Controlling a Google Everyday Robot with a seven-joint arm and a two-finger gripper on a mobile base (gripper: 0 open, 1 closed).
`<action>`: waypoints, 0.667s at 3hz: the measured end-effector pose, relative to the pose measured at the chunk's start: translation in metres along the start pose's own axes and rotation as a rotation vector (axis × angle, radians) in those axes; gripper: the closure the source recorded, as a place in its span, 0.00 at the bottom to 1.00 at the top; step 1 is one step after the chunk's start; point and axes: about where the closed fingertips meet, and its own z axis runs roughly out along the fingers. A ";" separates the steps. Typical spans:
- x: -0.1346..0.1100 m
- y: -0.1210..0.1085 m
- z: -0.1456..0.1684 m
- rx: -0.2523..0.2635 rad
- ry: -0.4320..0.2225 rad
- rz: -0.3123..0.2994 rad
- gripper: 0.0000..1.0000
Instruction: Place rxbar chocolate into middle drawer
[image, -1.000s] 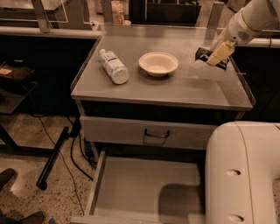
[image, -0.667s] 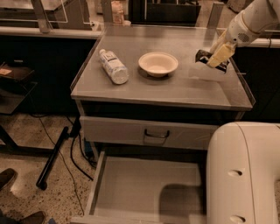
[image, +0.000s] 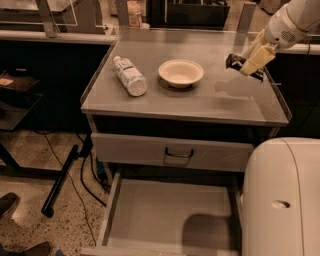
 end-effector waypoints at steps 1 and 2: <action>-0.003 -0.004 0.005 0.009 -0.005 -0.001 1.00; -0.013 0.006 0.009 -0.029 -0.028 0.017 1.00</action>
Offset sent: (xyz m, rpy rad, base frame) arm -0.0609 0.0534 -0.0259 0.0710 0.0912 0.0266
